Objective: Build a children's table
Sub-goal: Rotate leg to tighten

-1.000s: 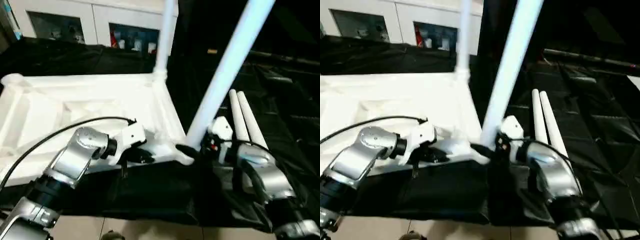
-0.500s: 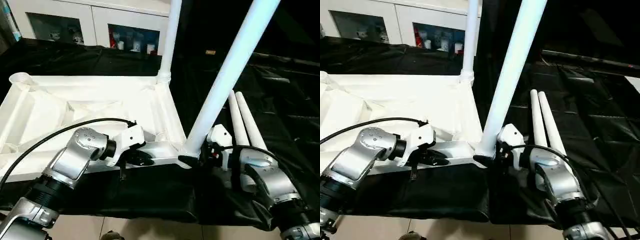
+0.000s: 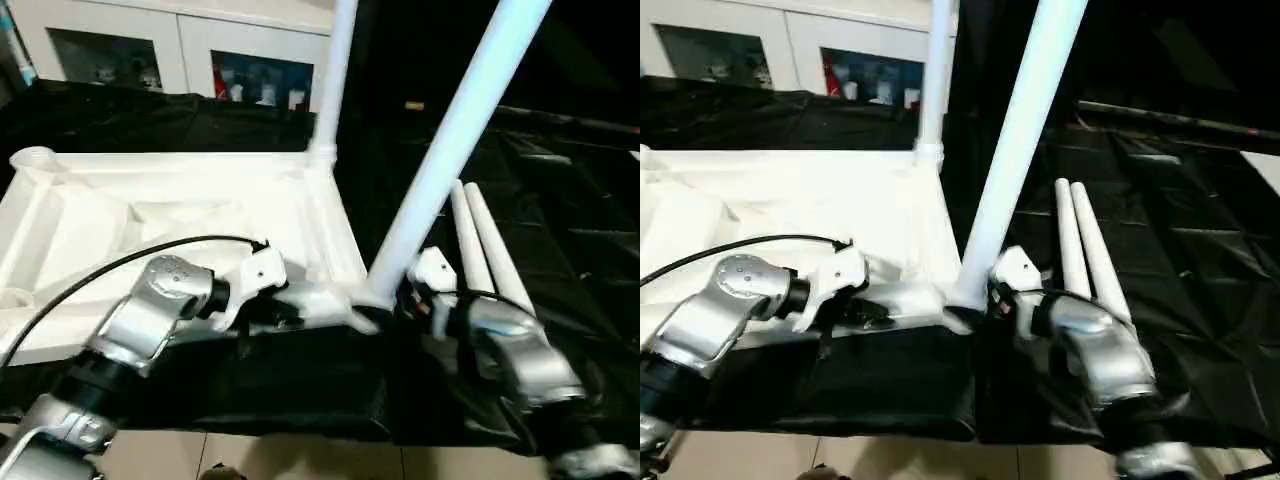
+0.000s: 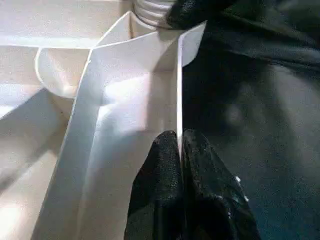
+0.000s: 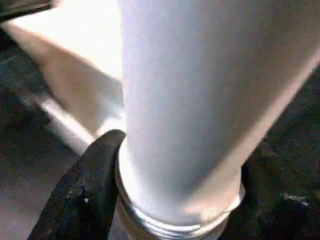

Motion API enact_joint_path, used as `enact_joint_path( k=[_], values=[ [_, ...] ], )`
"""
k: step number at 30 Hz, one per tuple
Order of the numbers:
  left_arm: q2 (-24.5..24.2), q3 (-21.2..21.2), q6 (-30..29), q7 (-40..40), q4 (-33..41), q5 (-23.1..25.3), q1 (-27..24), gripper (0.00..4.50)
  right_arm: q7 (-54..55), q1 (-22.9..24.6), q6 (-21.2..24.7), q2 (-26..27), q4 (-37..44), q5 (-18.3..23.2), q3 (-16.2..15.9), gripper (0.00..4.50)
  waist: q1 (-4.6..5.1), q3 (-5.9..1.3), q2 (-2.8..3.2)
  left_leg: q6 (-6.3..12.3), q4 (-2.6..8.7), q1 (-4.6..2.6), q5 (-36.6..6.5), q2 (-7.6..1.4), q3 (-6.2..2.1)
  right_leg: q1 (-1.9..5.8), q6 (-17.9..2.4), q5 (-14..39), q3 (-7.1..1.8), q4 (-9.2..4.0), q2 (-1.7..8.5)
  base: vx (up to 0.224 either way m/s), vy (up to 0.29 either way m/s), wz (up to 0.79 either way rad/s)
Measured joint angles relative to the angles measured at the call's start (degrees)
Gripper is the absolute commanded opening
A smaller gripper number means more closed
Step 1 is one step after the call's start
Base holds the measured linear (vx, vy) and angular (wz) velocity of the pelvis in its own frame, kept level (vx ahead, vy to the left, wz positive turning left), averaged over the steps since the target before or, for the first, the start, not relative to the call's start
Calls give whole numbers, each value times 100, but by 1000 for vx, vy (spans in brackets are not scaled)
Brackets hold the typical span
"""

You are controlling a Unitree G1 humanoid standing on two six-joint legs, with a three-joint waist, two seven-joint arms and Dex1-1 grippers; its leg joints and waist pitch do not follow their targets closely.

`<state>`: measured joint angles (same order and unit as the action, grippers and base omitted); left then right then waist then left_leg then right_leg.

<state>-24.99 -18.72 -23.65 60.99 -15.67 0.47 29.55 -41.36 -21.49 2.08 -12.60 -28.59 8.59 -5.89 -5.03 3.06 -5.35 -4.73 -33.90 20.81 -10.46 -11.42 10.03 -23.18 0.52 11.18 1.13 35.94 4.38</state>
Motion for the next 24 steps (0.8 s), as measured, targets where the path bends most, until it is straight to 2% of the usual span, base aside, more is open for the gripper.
enact_joint_path(
  k=[4,7,10,12,13,15,18,19,24],
  values=[
    [537,43,-443,-831,-92,184,77,0,1406,-241,26,594,-495,-52,345,276,10,-13,-1,-3,-1,-41,2,3,2,28,0,-2,-10,0,0,0,0,0],
    [1036,81,-695,-1498,-317,342,197,0,2501,-648,-65,1079,-1117,-169,562,275,27,-34,5,-3,1,-59,2,6,1,39,23,11,-13,1,0,0,0,0],
    [1245,94,-854,-1787,-384,376,233,0,3003,-875,-152,1257,-1485,-229,665,275,27,-65,-1,-4,6,-62,1,9,-2,40,28,14,-13,0,0,0,0,0],
    [1256,114,-893,-1828,-405,375,241,0,3086,-991,-184,1312,-1658,-247,689,275,29,-80,-10,-4,11,-63,1,9,-4,39,30,15,-13,-1,-1,0,0,0],
    [1263,116,-905,-1837,-416,375,246,0,3081,-1008,-217,1321,-1709,-247,703,331,30,-89,-19,-3,12,-63,1,9,-4,38,30,15,-13,-2,-1,0,0,0],
    [1251,123,-910,-1838,-418,375,246,0,3002,-1036,-295,1333,-1786,-248,720,345,30,-94,-25,-3,12,-63,1,9,-4,38,31,15,-13,-3,-1,0,0,0],
    [1164,157,-899,-1817,-424,366,246,0,2727,-1062,-435,1356,-1879,-213,742,365,84,-94,-25,-3,12,-62,1,10,-6,35,32,14,-12,-3,-1,0,0,0],
    [1119,155,-864,-1789,-424,360,244,0,2598,-1076,-470,1341,-1895,-205,748,389,108,-94,-25,-4,14,-61,1,10,-9,31,32,14,-9,-3,-1,0,0,0],
    [641,144,-401,-1263,-416,285,194,0,1445,-855,-317,859,-1453,-220,379,389,165,-92,-24,-4,40,-29,1,9,-20,3,33,12,-1,-4,-9,0,0,0]
  ],
)
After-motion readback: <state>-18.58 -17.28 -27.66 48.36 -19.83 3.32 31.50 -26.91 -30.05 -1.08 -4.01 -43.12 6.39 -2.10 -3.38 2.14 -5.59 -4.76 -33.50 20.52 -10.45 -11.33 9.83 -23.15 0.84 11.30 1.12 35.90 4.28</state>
